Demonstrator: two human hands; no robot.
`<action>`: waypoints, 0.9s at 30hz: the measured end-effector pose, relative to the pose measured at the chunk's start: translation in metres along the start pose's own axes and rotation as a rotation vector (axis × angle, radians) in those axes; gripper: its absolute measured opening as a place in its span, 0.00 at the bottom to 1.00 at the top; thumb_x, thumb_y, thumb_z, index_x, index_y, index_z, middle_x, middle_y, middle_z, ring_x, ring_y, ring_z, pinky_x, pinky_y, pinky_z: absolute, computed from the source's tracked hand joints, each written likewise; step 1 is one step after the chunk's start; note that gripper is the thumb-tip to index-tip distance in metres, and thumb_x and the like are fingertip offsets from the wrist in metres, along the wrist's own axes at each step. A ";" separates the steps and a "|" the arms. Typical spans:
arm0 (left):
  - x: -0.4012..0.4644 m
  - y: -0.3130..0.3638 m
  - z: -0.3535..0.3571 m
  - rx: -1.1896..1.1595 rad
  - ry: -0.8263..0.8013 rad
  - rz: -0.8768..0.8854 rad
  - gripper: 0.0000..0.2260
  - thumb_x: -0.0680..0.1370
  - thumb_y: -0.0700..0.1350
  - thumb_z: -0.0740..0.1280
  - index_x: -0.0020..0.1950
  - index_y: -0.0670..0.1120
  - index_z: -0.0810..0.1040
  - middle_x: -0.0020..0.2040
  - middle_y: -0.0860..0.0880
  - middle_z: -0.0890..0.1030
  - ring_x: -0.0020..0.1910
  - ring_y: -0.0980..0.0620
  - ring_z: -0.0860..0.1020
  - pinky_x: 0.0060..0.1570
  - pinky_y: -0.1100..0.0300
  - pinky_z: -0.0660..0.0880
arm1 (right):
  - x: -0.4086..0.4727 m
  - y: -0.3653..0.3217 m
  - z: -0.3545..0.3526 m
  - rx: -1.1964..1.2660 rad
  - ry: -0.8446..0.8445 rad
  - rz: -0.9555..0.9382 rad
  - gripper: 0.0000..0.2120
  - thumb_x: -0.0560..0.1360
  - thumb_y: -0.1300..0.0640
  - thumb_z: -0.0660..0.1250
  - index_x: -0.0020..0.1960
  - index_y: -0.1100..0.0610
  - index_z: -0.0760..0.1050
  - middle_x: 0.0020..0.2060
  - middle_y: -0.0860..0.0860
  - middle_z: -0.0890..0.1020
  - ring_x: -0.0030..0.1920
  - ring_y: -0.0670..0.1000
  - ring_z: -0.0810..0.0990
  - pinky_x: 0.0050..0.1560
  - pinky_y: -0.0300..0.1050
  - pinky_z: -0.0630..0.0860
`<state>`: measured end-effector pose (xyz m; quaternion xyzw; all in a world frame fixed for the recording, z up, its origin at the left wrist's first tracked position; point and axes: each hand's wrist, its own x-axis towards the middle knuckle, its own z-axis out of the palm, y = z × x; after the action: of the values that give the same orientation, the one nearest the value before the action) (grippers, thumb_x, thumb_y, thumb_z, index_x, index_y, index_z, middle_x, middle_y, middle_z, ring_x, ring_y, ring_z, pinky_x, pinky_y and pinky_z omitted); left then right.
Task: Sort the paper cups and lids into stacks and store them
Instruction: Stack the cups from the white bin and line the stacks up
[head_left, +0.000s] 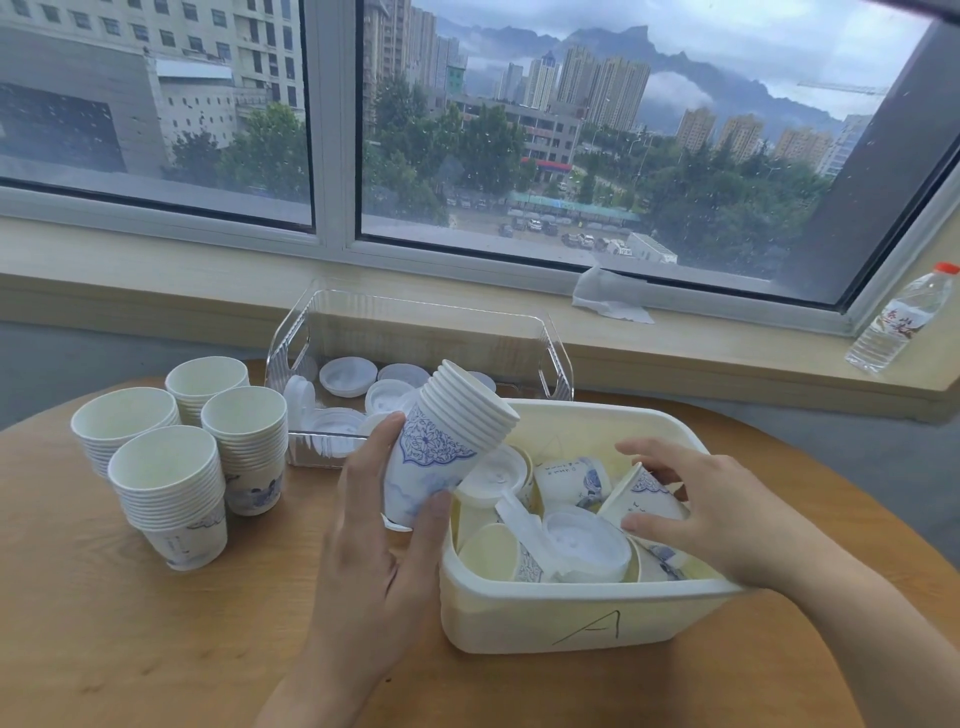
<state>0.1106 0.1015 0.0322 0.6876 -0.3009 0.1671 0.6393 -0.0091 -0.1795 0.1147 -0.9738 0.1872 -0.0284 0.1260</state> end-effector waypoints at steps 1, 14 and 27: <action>0.000 0.000 0.000 0.002 0.000 0.001 0.26 0.81 0.54 0.63 0.78 0.53 0.65 0.72 0.57 0.74 0.69 0.63 0.72 0.60 0.78 0.66 | 0.001 0.000 0.000 -0.006 0.000 0.001 0.34 0.72 0.37 0.76 0.73 0.29 0.65 0.65 0.36 0.79 0.66 0.47 0.77 0.68 0.50 0.75; 0.000 0.000 0.000 -0.023 -0.012 -0.006 0.25 0.81 0.54 0.63 0.79 0.54 0.65 0.71 0.59 0.73 0.69 0.62 0.73 0.58 0.78 0.67 | 0.006 -0.049 -0.018 0.468 0.214 -0.150 0.23 0.70 0.45 0.81 0.62 0.39 0.79 0.51 0.41 0.87 0.51 0.41 0.85 0.51 0.41 0.82; 0.001 0.000 0.000 -0.024 -0.009 0.041 0.25 0.81 0.53 0.64 0.79 0.54 0.64 0.72 0.65 0.71 0.68 0.63 0.73 0.59 0.78 0.67 | 0.020 -0.129 -0.027 1.236 0.289 -0.299 0.21 0.70 0.56 0.79 0.60 0.60 0.77 0.49 0.49 0.86 0.49 0.48 0.84 0.51 0.41 0.81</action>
<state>0.1115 0.1013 0.0328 0.6745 -0.3196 0.1737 0.6425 0.0532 -0.0772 0.1737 -0.7236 0.0141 -0.2789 0.6312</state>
